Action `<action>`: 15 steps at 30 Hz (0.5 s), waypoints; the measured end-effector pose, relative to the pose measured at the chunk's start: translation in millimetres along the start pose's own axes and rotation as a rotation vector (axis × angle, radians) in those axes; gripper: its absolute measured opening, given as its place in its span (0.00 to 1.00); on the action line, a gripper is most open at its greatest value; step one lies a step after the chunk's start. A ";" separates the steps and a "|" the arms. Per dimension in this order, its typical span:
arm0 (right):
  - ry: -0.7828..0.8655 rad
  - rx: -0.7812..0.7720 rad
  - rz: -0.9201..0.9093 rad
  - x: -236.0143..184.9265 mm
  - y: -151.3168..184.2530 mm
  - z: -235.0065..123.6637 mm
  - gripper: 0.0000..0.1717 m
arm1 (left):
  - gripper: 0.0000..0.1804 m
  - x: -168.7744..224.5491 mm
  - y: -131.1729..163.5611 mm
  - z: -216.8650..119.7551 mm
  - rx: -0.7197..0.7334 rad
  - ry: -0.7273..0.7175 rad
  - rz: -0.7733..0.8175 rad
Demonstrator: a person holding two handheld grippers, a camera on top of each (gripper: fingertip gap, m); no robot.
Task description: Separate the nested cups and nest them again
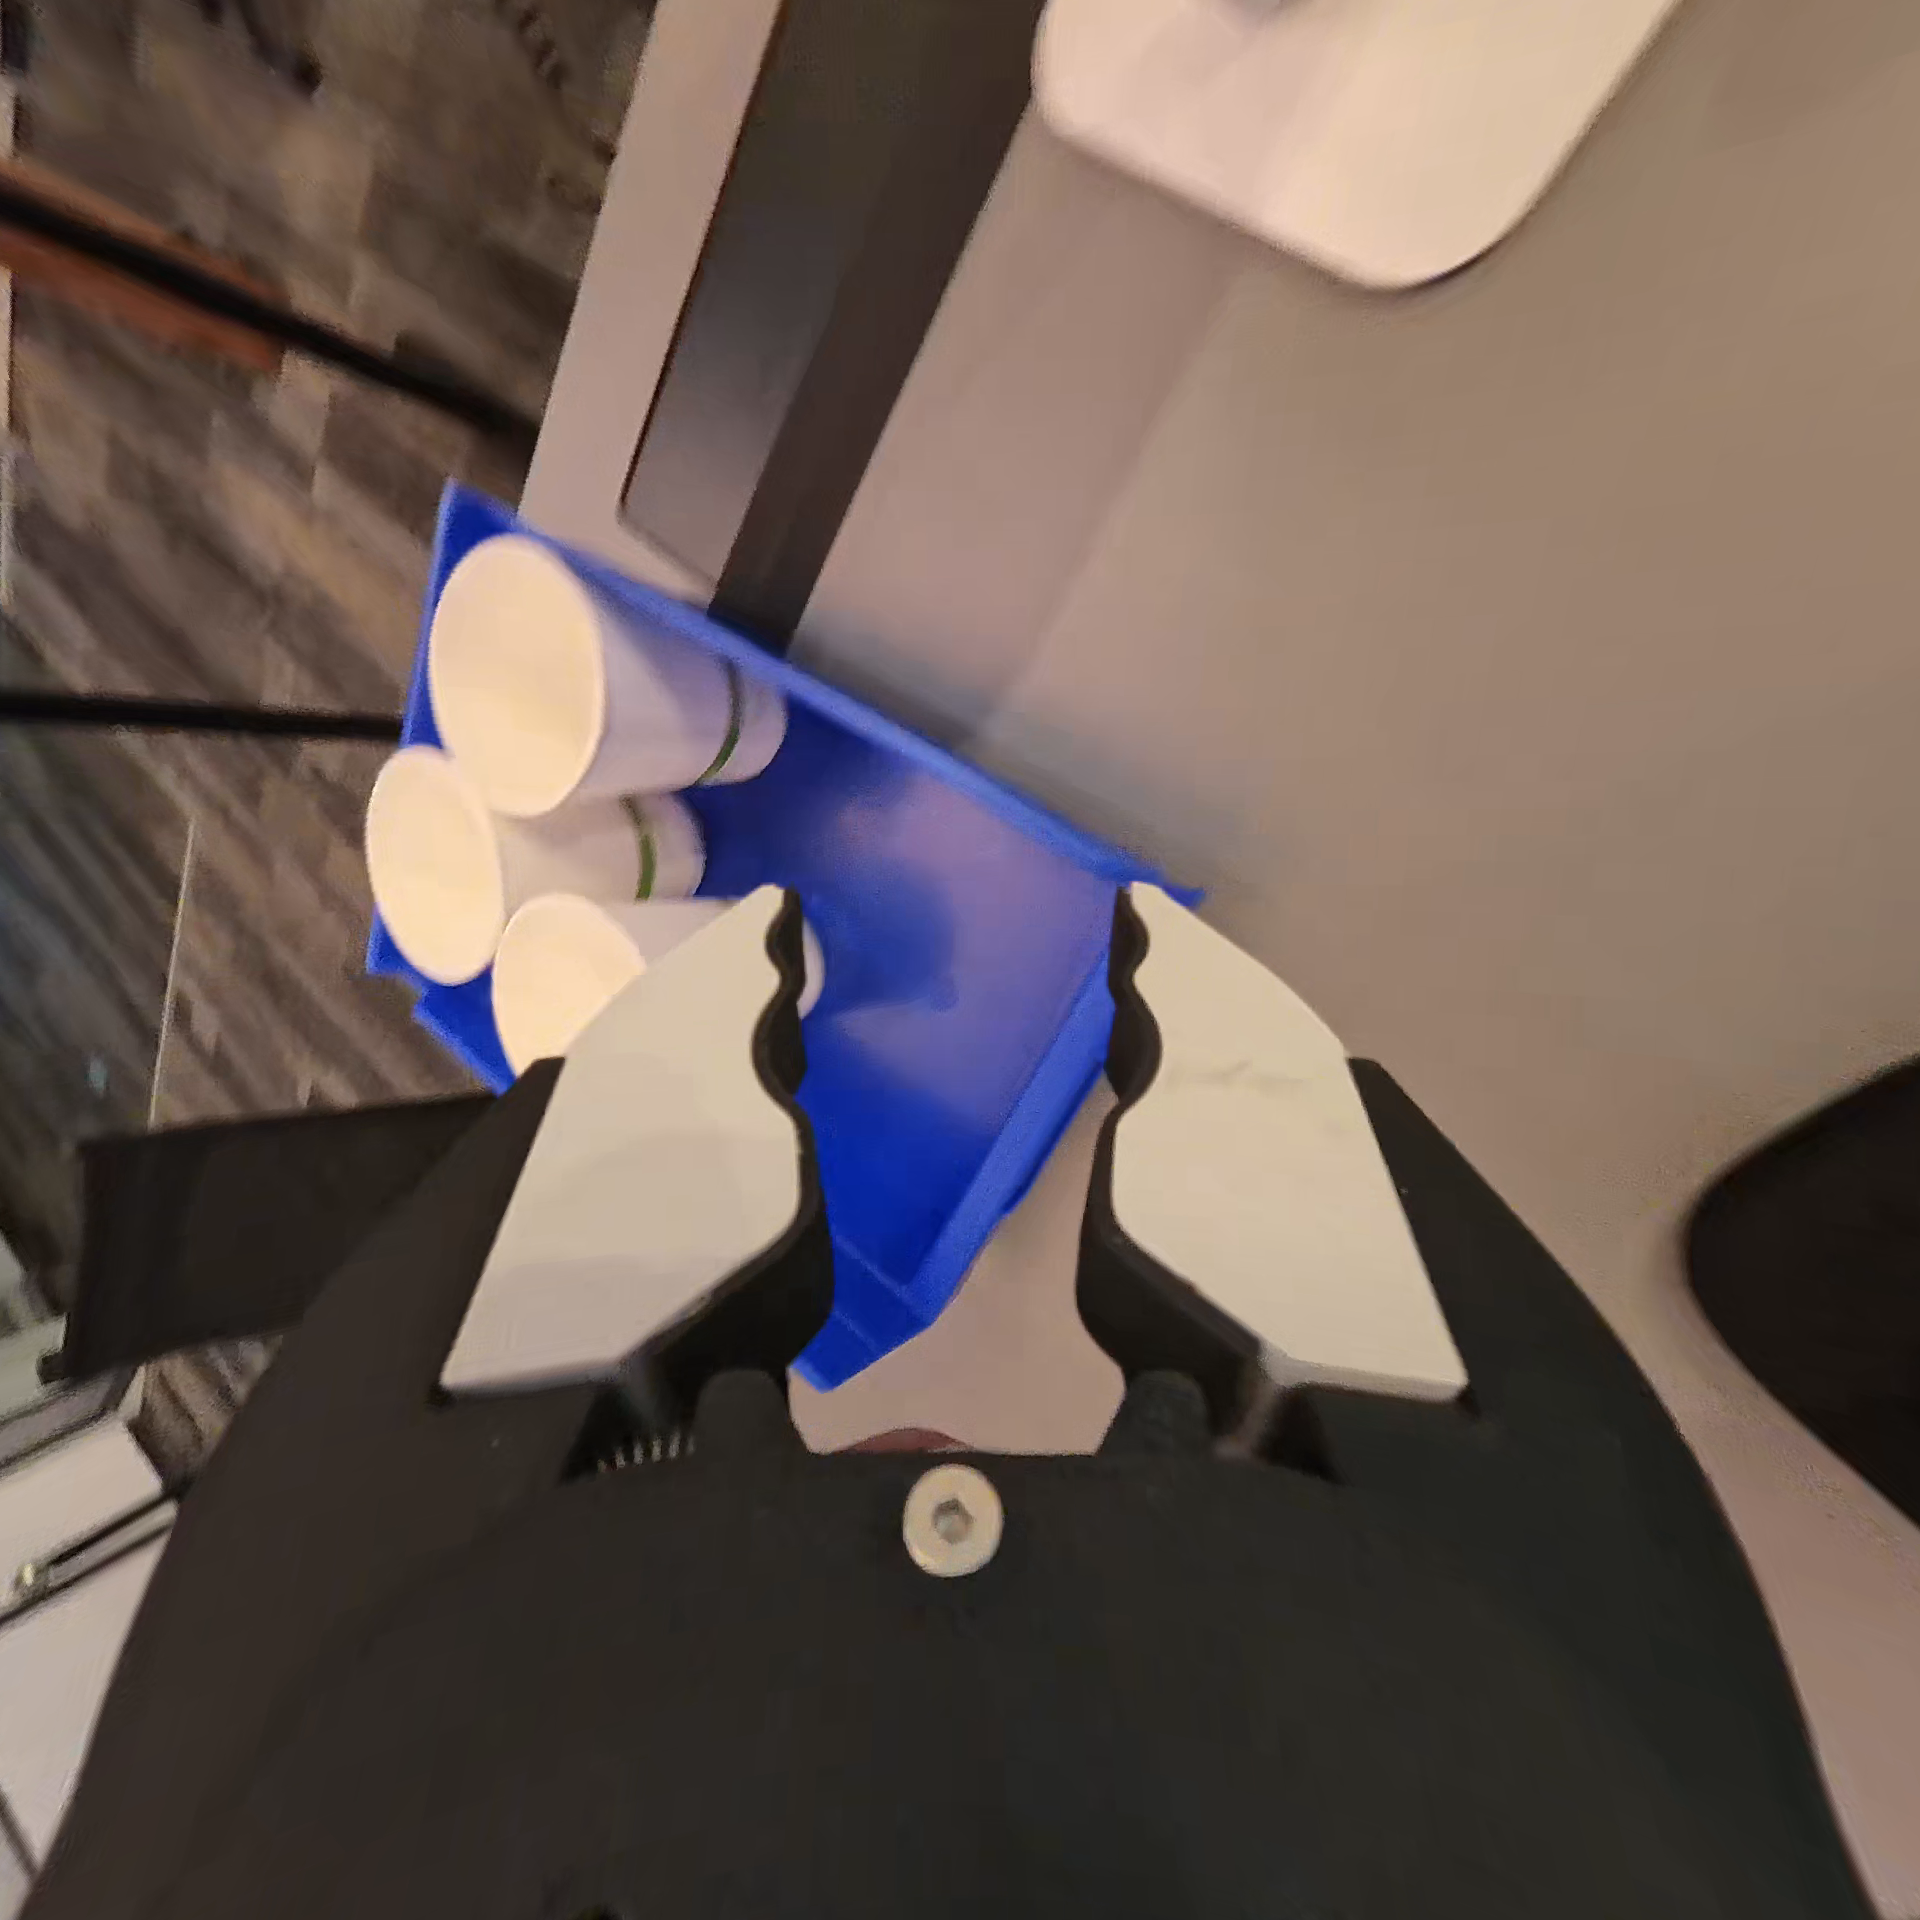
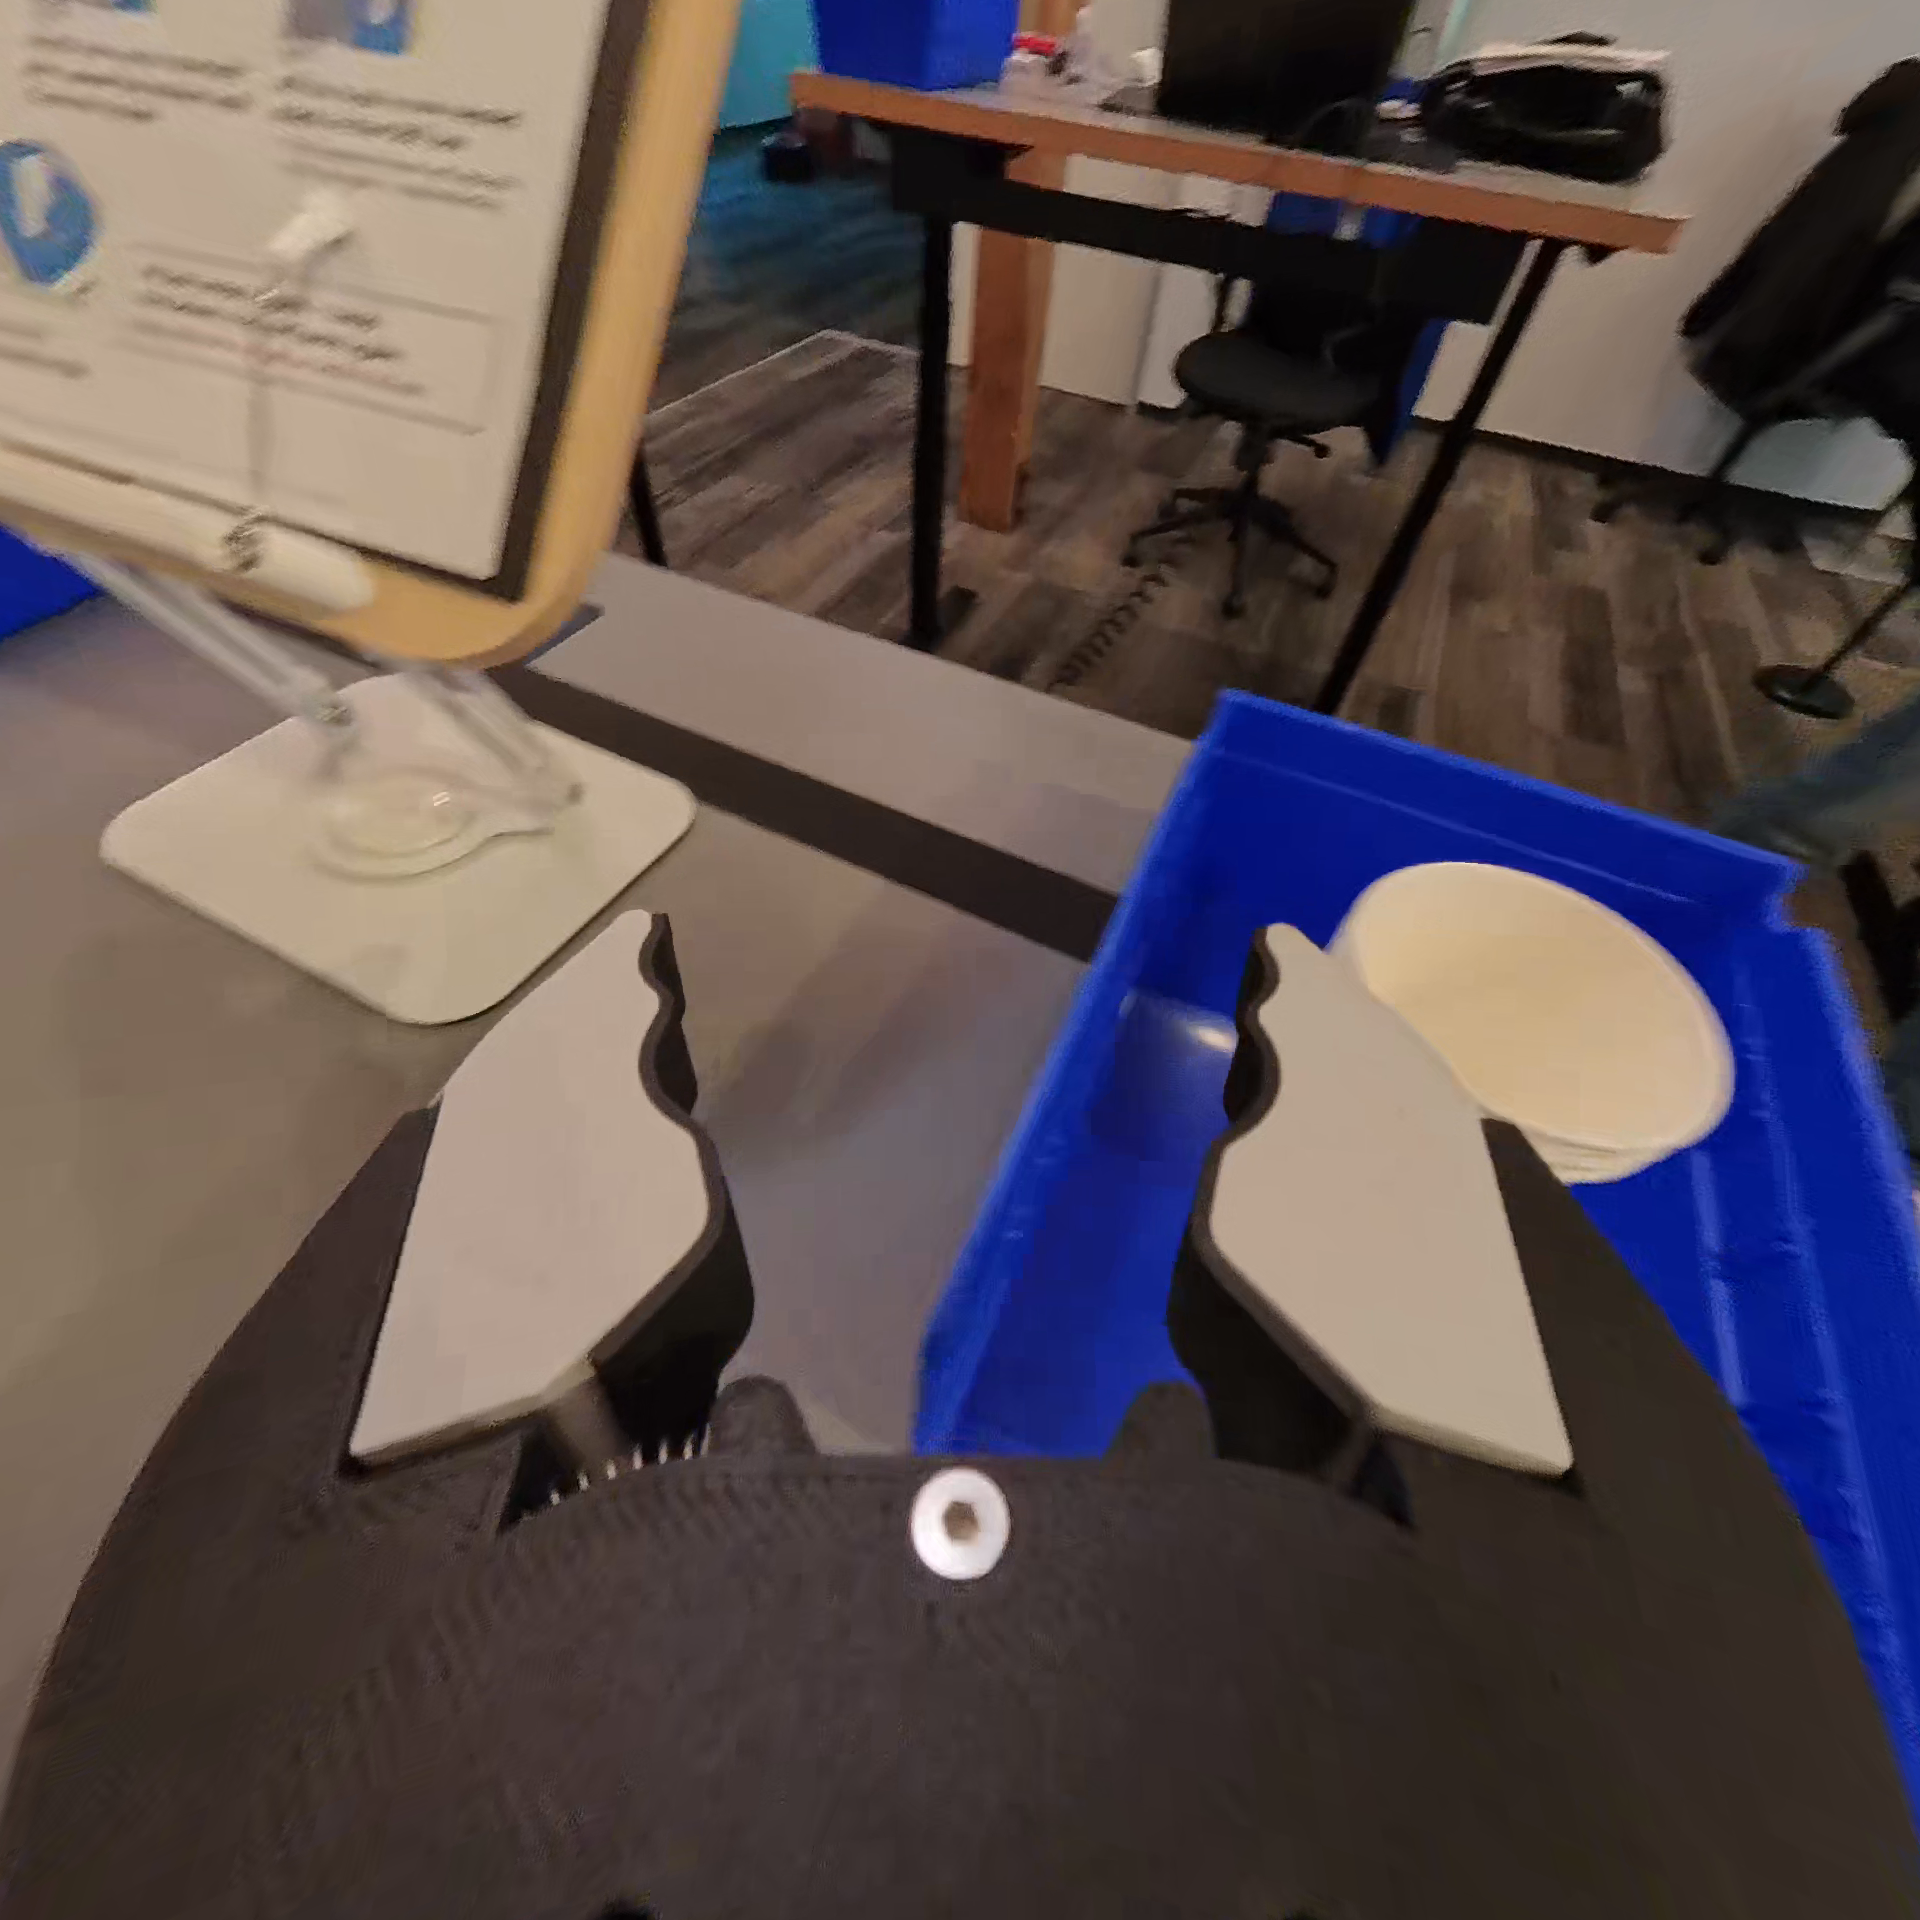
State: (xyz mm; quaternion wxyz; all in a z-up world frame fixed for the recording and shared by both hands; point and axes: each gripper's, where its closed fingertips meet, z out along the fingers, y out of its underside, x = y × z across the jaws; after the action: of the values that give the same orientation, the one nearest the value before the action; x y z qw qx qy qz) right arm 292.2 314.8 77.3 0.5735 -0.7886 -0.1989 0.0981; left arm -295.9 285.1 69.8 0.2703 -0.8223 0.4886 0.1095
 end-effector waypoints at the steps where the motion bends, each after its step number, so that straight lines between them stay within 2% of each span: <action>1: -0.028 -0.015 -0.009 -13.4 3.2 1.3 0.60 | 0.31 -12.1 10.5 6.3 -0.024 -0.024 -0.026; 7: -0.163 -0.035 -0.044 -72.9 0.7 3.6 0.57 | 0.31 -72.1 64.7 52.0 -0.163 -0.134 -0.080; 11: -0.209 0.016 -0.076 -97.9 -22.1 -2.6 0.55 | 0.24 -91.2 102.3 85.9 -0.249 -0.108 -0.101; 15: -0.223 -0.003 -0.143 -113.4 -26.2 -2.5 0.55 | 0.11 -89.7 117.7 106.3 -0.273 -0.044 -0.109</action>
State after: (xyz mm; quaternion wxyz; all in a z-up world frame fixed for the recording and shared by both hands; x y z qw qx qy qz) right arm 185.6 271.2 94.5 0.5522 -0.7573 -0.3176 0.1438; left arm -433.3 366.2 -18.3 0.1721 -0.8742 0.4175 0.1783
